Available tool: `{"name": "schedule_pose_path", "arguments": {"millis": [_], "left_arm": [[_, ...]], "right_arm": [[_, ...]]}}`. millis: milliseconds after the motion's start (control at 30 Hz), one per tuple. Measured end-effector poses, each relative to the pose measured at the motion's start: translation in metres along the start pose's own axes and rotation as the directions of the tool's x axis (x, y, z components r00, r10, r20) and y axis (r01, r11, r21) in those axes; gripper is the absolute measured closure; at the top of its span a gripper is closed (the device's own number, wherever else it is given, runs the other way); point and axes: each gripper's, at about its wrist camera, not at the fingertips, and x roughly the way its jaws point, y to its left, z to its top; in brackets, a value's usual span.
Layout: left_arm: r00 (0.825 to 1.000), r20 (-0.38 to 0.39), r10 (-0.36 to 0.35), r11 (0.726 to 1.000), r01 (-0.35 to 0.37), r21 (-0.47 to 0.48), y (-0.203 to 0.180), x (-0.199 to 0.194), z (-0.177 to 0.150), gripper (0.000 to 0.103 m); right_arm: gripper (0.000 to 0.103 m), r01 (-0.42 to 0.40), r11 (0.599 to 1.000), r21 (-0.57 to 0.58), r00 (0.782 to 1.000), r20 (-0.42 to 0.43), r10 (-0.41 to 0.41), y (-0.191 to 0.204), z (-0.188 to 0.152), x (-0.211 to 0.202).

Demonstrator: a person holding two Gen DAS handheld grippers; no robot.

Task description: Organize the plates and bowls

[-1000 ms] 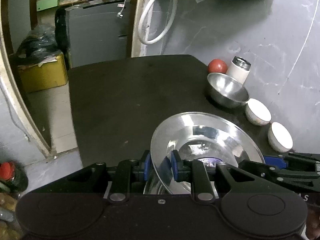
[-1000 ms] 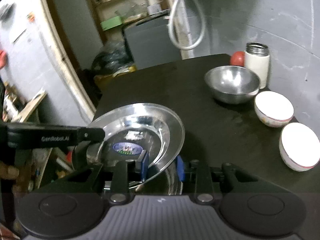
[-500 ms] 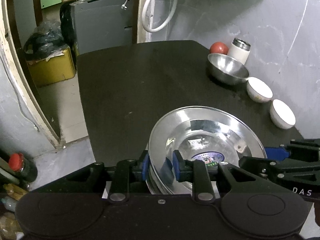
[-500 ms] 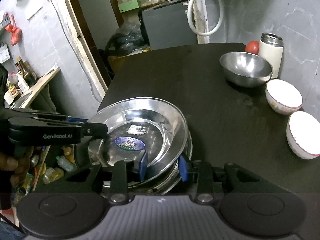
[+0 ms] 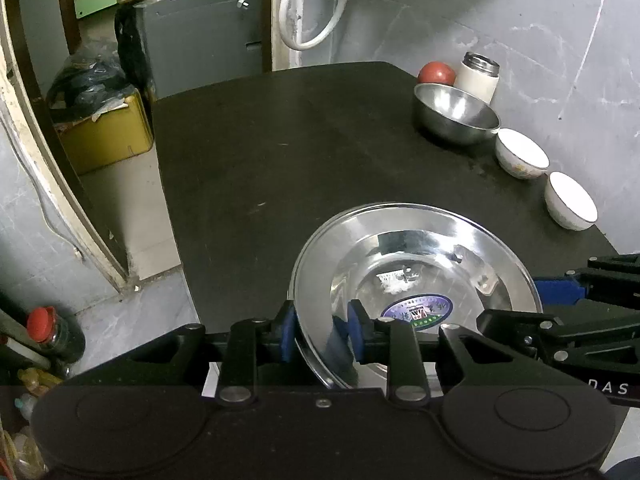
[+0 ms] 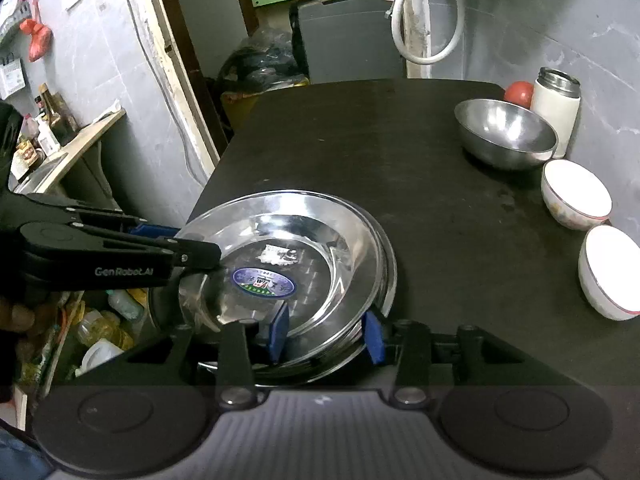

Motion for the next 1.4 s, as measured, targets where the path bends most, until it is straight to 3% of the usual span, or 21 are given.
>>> {"name": "schedule_pose_path", "arguments": {"millis": [1400], "left_arm": [[0.999, -0.045, -0.014, 0.999, 0.015, 0.033, 0.002, 0.02, 0.001, 0.068]], "right_arm": [[0.052, 0.073, 0.996, -0.053, 0.995, -0.06, -0.077, 0.019, 0.001, 0.015]]}}
